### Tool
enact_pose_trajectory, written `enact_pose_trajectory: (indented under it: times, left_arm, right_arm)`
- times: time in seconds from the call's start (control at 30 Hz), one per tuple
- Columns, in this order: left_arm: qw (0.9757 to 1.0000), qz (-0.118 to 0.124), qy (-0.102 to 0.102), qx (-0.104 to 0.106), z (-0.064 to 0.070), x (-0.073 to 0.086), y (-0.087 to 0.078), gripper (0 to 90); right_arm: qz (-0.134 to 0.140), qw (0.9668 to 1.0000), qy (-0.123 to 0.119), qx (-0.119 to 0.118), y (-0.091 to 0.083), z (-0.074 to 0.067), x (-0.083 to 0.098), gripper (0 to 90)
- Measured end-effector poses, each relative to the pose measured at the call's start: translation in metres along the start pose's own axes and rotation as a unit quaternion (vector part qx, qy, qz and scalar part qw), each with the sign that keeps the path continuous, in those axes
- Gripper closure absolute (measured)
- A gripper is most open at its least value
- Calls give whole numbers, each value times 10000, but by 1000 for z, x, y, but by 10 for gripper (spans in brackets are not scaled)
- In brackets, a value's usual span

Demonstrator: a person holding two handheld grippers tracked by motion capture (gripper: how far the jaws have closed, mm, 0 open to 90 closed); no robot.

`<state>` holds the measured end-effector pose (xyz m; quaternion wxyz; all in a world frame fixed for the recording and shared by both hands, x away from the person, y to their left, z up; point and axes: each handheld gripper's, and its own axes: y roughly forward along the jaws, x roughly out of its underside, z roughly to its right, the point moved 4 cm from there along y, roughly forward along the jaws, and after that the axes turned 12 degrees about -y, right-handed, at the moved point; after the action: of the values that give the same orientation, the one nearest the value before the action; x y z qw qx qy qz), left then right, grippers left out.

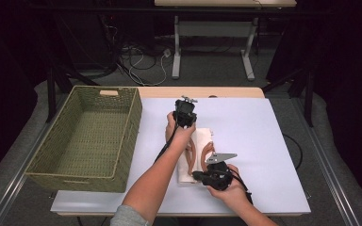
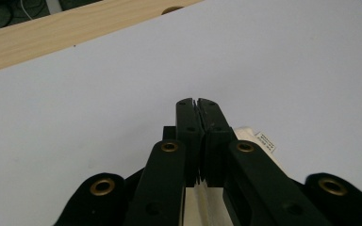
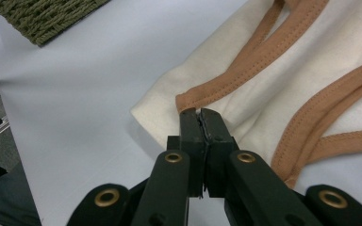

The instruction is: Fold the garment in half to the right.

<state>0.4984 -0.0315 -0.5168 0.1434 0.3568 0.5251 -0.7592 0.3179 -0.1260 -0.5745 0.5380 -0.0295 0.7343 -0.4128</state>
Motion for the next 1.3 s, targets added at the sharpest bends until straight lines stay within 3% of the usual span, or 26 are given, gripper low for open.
enact_pose_trajectory:
  times: [0.33, 0.53, 0.7, 0.93, 1.3]
  left_arm:
    - [10000, -82, -10, 8, 0, 2, 6, 879]
    - [9998, -176, -48, 30, 0, 5, 8, 829]
    - [9998, -162, -90, 39, -3, 5, 7, 768]
    - [9997, -67, -218, 68, -8, 8, 4, 590]
    - [9993, 53, -348, 109, -15, 9, -4, 458]
  right_arm:
    - [33, 10000, 5, 12, 0, 0, 1, 890]
    - [27, 10000, -12, -4, 2, 1, 2, 890]
    - [40, 10000, 15, 2, 2, 0, 2, 889]
    - [66, 10000, 10, 35, 1, 1, 2, 882]
    - [178, 9998, -54, 92, -2, 0, 1, 812]
